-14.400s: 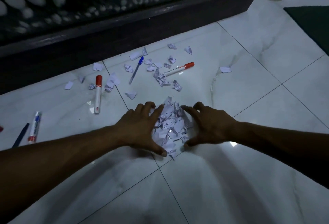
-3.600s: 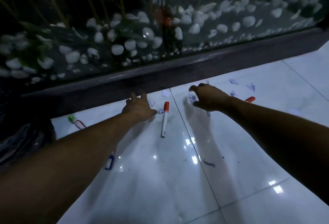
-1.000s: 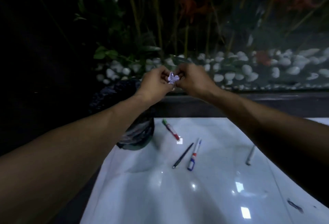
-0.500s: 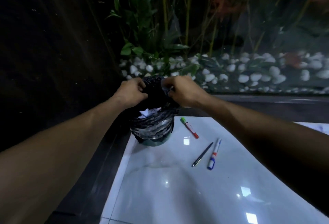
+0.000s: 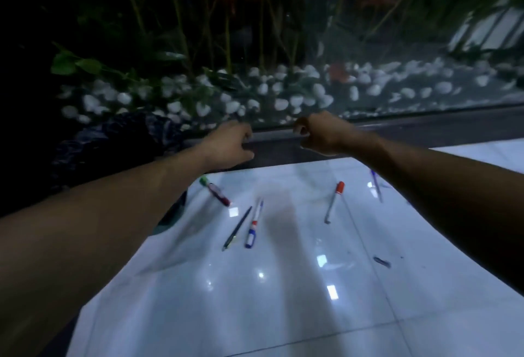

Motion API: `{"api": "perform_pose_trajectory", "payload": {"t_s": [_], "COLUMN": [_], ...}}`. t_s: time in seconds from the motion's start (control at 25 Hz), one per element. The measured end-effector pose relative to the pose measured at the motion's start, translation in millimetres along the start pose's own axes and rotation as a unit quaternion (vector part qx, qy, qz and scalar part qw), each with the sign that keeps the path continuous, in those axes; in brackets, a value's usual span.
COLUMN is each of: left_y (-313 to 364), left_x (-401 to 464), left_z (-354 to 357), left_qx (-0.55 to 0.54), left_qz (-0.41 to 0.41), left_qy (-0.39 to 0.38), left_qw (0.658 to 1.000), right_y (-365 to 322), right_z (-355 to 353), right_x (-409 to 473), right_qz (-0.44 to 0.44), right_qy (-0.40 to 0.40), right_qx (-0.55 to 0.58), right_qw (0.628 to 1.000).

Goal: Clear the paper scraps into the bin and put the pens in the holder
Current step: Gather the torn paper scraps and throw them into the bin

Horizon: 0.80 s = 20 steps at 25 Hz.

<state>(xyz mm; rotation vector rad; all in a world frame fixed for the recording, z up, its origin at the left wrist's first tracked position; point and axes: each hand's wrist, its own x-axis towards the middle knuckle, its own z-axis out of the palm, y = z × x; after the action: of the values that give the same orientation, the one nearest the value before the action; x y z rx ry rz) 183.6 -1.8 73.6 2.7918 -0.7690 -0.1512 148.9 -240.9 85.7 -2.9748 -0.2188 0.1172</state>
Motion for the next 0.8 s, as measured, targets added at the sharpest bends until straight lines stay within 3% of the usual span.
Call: {"api": "perform_pose_trajectory", "payload": {"t_s": [0.12, 0.28, 0.56, 0.8], "left_y": [22, 53, 119, 185], "left_x": [17, 39, 79, 120], "left_z": [42, 84, 139, 194], "left_qx": [0.014, 0.003, -0.026, -0.067], "left_qz": [0.045, 0.063, 0.087, 0.107], "left_qy": [-0.081, -0.12, -0.143, -0.126], "left_qw": [0.996, 0.991, 0.985, 0.984], "right_y": [56, 132, 234, 321], "right_z": [1, 15, 45, 85], "right_x": [-27, -68, -117, -152], "right_qz": [0.049, 0.133, 0.251, 0.314], "right_qy": [-0.024, -0.068, -0.085, -0.052], "right_qx": [-0.015, -0.034, 0.018, 0.06], "right_qw": [0.998, 0.988, 0.964, 0.946]}}
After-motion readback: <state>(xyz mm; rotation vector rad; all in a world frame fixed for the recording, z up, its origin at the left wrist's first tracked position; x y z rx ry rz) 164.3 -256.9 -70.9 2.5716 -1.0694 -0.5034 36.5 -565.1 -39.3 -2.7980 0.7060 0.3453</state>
